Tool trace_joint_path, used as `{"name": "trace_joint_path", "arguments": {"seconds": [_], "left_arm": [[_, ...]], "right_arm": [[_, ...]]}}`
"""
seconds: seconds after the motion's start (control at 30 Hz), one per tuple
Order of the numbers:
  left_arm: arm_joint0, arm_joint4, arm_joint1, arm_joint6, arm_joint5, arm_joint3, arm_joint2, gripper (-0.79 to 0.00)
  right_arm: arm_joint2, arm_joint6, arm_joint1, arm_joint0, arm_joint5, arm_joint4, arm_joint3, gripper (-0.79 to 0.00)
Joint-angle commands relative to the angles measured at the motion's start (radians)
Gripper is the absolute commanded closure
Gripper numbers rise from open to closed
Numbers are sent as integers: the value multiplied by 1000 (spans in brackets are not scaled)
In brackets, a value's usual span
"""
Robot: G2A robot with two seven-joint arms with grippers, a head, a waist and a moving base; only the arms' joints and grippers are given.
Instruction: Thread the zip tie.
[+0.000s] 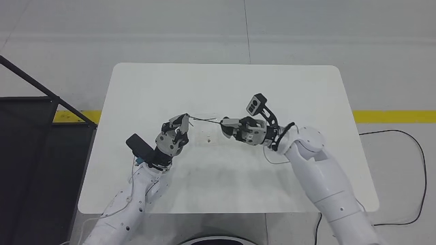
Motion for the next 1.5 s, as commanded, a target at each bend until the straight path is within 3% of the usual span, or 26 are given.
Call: {"name": "trace_joint_path", "arguments": {"seconds": [0.0,1.47], "left_arm": [[0,0,0,0,0,0,0,0],[0,0,0,0,0,0,0,0]], "right_arm": [[-3,-4,-1,2,2,1,1,0],[-25,-38,-15,24,23,1,13,0]]}}
